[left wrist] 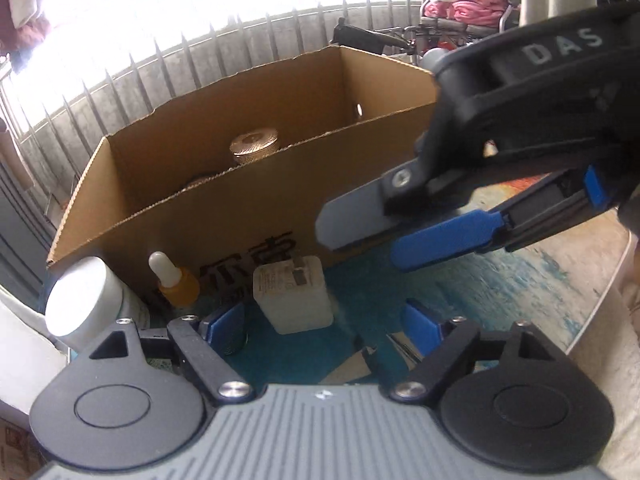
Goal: Organize rigid objects
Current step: 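Withdraw the right gripper and reach toward the white plug charger, then close the right gripper around the white plug charger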
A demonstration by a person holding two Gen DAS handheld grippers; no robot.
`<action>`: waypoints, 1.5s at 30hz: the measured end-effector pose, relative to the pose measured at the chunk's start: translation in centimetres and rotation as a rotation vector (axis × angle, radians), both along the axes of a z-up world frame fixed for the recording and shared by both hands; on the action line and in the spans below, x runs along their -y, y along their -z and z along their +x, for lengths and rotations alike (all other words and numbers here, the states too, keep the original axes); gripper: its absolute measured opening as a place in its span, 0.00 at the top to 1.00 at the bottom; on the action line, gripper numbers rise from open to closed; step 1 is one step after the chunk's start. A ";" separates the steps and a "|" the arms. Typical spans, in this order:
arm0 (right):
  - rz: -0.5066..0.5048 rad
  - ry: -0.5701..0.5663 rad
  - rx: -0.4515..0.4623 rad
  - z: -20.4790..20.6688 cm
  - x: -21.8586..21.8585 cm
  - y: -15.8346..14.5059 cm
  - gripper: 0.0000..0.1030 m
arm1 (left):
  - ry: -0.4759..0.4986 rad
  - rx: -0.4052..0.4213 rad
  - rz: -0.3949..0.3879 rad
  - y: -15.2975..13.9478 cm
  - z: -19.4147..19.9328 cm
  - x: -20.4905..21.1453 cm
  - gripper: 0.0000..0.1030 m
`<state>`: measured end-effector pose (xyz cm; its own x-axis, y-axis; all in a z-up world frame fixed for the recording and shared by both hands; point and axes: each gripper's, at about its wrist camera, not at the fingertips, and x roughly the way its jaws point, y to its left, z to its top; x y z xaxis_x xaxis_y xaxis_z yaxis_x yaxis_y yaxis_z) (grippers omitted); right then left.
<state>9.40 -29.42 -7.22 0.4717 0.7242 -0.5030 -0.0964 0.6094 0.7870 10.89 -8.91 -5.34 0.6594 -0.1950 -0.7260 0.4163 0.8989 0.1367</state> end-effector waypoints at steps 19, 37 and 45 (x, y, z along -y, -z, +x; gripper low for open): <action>-0.034 -0.036 -0.053 3.5 -2.0 1.9 0.51 | 0.027 -0.013 -0.031 1.0 1.0 0.9 0.16; -0.033 0.064 -0.076 -0.9 2.5 2.5 0.50 | 0.211 -0.029 -0.060 1.0 -3.0 2.7 0.16; -0.013 0.097 -0.069 -1.8 3.5 2.4 0.50 | 0.220 -0.030 -0.068 1.0 -3.2 2.0 0.17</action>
